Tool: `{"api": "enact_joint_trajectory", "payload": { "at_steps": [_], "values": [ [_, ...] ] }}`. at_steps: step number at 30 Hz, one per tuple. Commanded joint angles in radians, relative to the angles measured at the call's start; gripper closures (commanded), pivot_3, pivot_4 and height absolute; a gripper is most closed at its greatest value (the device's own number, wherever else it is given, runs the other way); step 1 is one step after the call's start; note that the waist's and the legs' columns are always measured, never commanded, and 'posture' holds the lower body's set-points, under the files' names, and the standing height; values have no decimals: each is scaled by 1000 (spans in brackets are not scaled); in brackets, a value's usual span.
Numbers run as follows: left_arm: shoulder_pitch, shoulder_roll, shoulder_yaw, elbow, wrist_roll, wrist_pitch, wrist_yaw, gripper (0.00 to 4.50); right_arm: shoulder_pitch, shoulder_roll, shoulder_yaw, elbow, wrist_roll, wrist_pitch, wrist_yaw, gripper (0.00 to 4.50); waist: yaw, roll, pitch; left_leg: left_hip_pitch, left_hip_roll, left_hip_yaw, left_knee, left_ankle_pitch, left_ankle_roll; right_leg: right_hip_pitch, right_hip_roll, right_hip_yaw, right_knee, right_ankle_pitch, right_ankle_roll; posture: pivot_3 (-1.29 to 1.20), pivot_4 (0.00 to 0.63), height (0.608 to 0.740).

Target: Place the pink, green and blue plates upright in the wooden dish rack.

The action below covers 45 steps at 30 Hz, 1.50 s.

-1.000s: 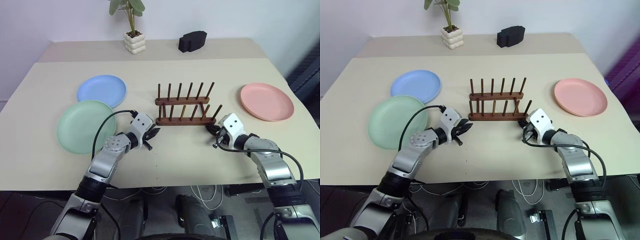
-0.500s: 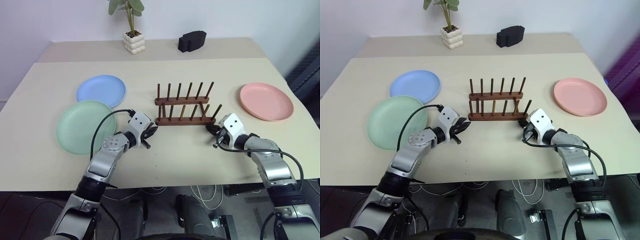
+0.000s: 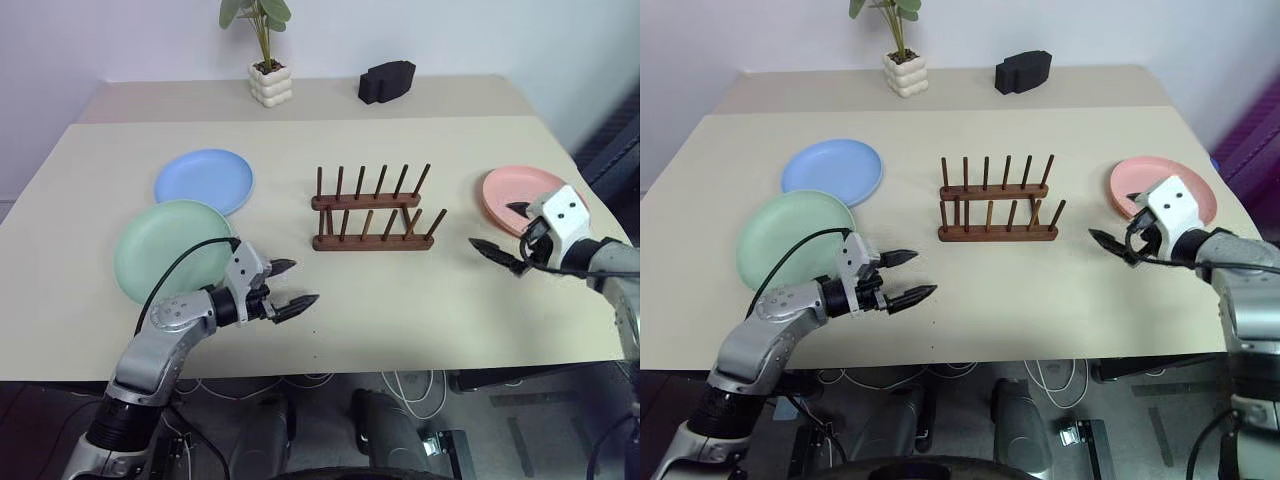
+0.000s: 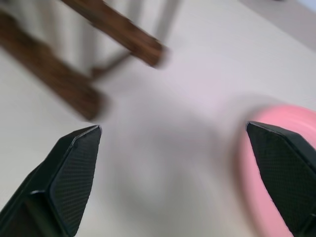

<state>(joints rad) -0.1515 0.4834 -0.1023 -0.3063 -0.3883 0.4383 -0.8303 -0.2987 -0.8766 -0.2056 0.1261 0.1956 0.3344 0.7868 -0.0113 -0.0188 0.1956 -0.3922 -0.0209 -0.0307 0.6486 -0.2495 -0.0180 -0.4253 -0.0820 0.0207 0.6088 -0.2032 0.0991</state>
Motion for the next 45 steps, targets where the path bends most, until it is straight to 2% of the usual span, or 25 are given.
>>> {"api": "enact_joint_trajectory", "payload": {
  "at_steps": [1,7,15,18,24,25,31,36,39,45],
  "values": [
    [-22,-5,-1,-41,-17,1,3,22,-57,2,25,99,-41,-31,-18,0,0,0,0,0,0,0,0,0,0,0,0,0,0,0,0,0,150,735],
    [-25,-21,-45,-62,-19,1,-4,22,-220,16,113,379,-108,-81,-8,0,-5,0,0,0,-1,1,0,0,0,0,0,1,0,1,-1,0,150,735],
    [12,-2,-25,-11,-18,-71,-55,22,-400,47,178,713,-181,-175,3,0,-5,0,0,0,-2,1,-1,0,0,0,1,1,0,1,-1,0,150,735],
    [28,0,-24,24,1,-131,-73,0,-445,54,195,797,-210,-221,-11,813,-6,0,0,0,-2,1,0,0,0,0,1,1,0,1,-1,0,150,735],
    [50,-10,-35,17,17,-186,-69,0,-463,55,199,834,-234,-269,-27,3840,-2,0,0,0,-2,1,0,0,0,0,0,1,0,1,-1,0,150,735],
    [49,-16,-37,5,16,-193,-62,0,-454,55,198,825,-234,-272,-30,4464,-4,0,0,0,-2,1,0,0,0,0,0,1,0,1,-1,0,150,735],
    [29,-35,-48,-25,15,-195,-39,0,-402,37,190,741,-248,-300,-74,4464,-2,0,0,0,-2,1,0,0,0,0,0,1,0,1,-1,0,150,735],
    [-20,-69,-29,3,26,-212,9,0,-354,-4,130,548,-239,-333,-150,4464,-2,1,0,0,-2,1,0,0,0,0,0,1,0,1,-1,0,150,735],
    [-68,-99,5,36,26,-223,53,0,-324,-7,74,376,-190,-317,-148,4464,-5,1,0,0,-2,1,0,0,0,0,0,1,1,1,0,0,150,735],
    [-134,-76,62,35,-40,-152,47,0,-290,37,-21,9,47,-197,-24,4464,-6,1,0,1,-1,0,-1,0,0,0,2,1,2,2,1,0,150,735]
  ]
}}
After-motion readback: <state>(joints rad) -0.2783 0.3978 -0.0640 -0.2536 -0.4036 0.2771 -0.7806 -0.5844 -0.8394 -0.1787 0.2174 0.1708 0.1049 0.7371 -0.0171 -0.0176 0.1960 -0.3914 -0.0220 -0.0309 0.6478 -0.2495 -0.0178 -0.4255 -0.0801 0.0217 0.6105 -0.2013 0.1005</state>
